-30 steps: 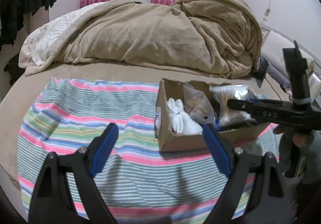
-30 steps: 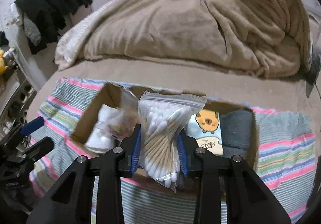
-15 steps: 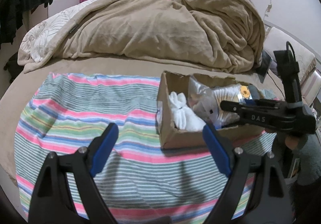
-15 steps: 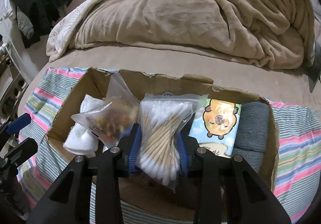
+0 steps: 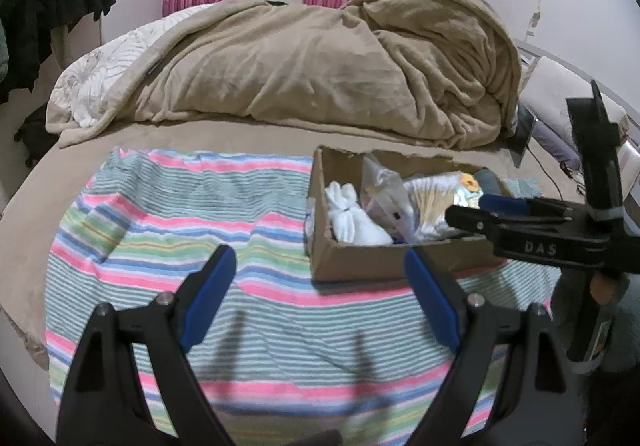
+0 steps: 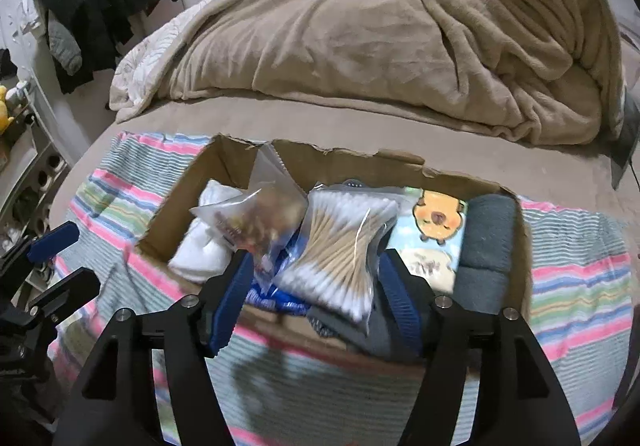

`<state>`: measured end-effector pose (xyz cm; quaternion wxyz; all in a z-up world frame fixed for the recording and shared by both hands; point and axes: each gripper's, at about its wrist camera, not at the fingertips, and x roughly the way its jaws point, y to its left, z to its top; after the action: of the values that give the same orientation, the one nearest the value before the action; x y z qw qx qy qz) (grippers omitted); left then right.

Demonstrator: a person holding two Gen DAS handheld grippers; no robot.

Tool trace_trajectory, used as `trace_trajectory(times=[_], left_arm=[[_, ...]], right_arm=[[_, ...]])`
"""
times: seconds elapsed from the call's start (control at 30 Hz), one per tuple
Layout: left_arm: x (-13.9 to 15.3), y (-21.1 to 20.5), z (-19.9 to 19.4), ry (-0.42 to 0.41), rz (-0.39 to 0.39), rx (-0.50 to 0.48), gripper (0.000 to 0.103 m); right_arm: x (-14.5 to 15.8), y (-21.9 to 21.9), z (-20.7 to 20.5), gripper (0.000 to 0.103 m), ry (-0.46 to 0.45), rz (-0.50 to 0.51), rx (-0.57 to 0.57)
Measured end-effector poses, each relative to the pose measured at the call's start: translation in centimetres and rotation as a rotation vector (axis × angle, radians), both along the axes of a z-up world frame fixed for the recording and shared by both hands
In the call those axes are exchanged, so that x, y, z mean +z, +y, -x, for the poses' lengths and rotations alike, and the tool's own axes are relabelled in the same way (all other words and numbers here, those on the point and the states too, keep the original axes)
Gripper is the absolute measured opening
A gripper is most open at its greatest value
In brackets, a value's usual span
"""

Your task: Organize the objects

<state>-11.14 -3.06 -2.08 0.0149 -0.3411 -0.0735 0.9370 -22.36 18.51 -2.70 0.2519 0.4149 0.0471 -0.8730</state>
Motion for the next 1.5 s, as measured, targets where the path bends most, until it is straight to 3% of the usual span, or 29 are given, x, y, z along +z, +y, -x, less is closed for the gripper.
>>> trace_trajectory(times=[0.67,1.5], left_arm=[[4.3,2.8,-8.5,0.062,0.021,-0.019,0.088],[4.1,7.2,-16.3,0.061,-0.004,-0.062,0.088]], right_arm=[[4.5,4.1,-10.5,0.073,0.081,0.050,-0.007],[5.4,6.9,-18.9,0.074,0.133,0.067,-0.063]])
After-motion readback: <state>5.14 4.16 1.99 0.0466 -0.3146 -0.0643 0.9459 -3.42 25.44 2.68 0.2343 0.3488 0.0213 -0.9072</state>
